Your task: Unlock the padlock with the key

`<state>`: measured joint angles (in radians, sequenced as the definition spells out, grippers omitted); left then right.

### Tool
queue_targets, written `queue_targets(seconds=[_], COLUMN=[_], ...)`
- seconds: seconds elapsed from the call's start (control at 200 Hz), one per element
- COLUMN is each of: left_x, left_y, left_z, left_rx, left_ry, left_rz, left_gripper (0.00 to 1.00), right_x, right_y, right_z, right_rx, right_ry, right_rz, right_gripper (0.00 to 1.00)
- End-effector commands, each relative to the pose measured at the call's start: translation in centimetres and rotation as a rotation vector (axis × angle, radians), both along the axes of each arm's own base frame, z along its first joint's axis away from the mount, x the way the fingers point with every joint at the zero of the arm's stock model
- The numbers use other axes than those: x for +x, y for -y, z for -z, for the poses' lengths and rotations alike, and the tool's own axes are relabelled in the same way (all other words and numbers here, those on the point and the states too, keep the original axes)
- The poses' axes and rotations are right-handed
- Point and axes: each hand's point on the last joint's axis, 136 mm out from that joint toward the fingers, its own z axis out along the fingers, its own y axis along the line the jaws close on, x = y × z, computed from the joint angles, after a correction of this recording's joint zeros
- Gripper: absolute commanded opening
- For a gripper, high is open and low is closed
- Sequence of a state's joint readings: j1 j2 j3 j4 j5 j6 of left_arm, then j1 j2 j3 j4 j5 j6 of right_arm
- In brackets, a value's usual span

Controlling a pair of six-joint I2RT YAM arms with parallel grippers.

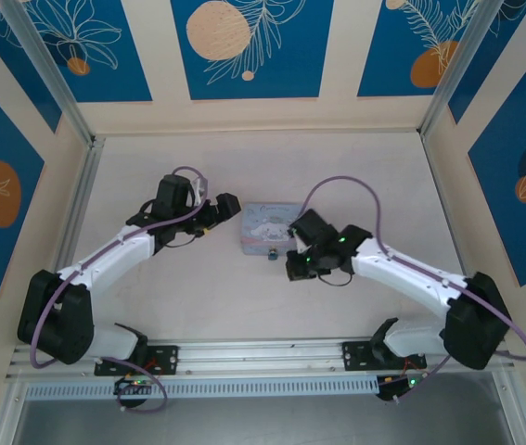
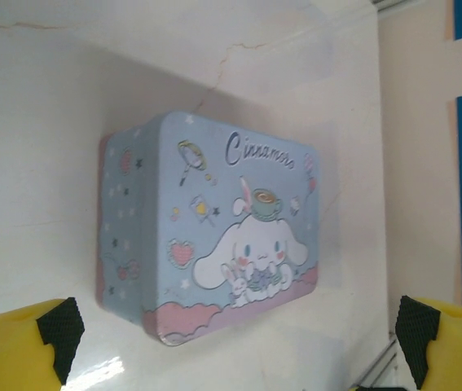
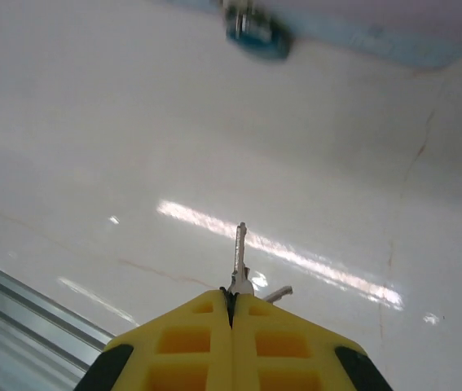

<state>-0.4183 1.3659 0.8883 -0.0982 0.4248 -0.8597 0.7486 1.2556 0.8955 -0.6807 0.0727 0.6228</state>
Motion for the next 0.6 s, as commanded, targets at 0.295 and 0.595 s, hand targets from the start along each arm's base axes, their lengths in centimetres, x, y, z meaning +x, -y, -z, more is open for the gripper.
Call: queue_targets(seconds=[0.295, 0.595], left_x=[-0.8, 0.8], left_y=[7.1, 8.6], left_z=[-3.4, -5.6], left_rx=[-0.29, -0.61], left_ry=[-0.088, -0.178], left_rz=[-0.008, -0.258], left_gripper=[1.0, 0.94], right_x=[7.2, 10.9], right_y=[-1.2, -1.1], right_z=[-8.8, -12.2], right_rx=[0.546, 0.733], right_ry=[0.052, 0.119], right_rz=[0.282, 0.483], right_gripper=[0.0, 0.0])
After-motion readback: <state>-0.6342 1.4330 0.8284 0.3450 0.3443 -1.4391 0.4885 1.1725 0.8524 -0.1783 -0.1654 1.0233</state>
